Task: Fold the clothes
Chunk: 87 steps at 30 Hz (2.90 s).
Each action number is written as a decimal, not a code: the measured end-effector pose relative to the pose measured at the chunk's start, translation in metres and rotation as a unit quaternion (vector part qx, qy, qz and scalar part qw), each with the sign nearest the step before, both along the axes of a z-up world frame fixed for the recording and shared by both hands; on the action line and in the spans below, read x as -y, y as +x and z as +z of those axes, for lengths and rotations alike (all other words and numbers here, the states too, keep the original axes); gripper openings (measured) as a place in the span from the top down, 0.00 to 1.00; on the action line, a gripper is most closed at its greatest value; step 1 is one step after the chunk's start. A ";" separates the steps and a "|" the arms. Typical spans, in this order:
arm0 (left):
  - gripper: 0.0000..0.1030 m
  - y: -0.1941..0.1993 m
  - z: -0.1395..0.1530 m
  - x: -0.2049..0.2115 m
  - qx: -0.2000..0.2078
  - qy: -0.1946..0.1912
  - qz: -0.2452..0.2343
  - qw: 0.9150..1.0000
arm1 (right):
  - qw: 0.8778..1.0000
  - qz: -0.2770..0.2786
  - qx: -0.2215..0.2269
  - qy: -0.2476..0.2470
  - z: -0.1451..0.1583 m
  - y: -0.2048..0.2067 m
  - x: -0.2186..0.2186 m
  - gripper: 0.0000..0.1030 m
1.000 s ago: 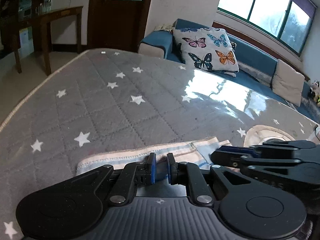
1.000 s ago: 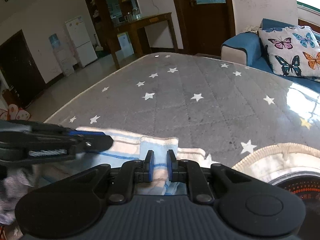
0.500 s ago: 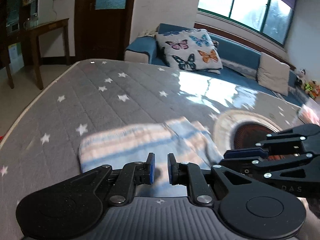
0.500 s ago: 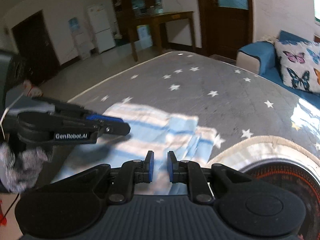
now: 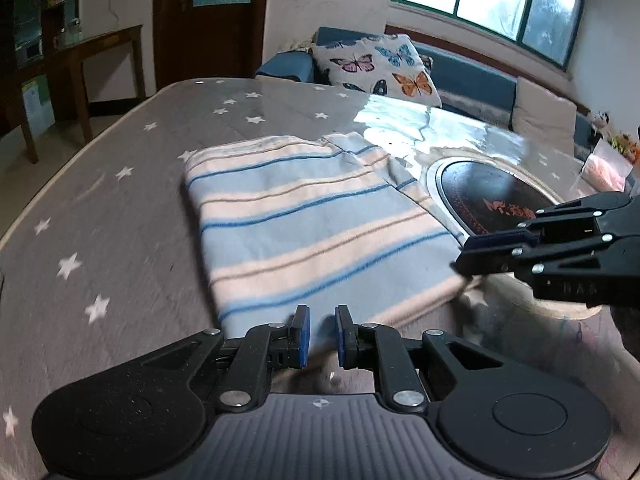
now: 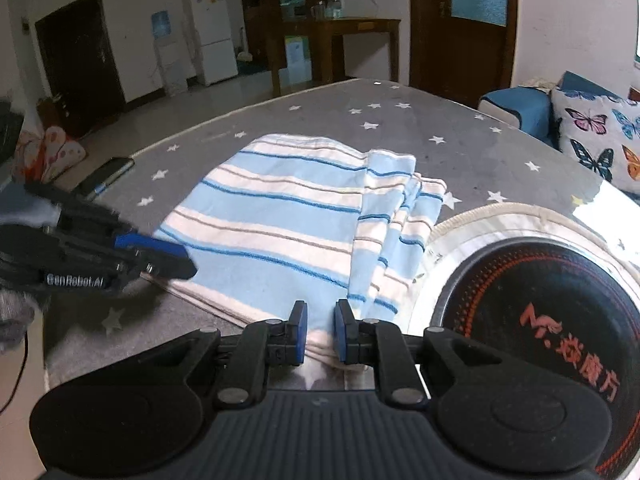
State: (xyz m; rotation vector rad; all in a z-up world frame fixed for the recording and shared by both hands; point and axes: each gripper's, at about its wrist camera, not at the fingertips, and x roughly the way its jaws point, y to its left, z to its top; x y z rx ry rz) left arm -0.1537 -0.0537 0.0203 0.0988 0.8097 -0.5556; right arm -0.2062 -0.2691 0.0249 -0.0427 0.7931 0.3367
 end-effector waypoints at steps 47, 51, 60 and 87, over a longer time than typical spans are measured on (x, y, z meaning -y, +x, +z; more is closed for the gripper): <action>0.00 -0.082 0.009 -0.031 0.027 -0.018 0.092 0.995 | 0.993 -0.106 0.047 -0.018 -0.006 -0.092 -0.025 0.00; 0.00 -0.086 0.007 -0.030 0.022 -0.013 0.099 0.995 | 0.992 -0.118 0.045 -0.016 -0.007 -0.095 -0.025 0.00; 0.00 -0.094 0.004 -0.028 0.014 -0.001 0.111 0.994 | 0.990 -0.130 0.046 -0.004 -0.009 -0.106 -0.028 0.00; 0.00 -0.118 0.010 -0.013 0.041 0.041 0.109 0.992 | 0.987 -0.152 0.042 0.016 -0.017 -0.128 -0.027 0.00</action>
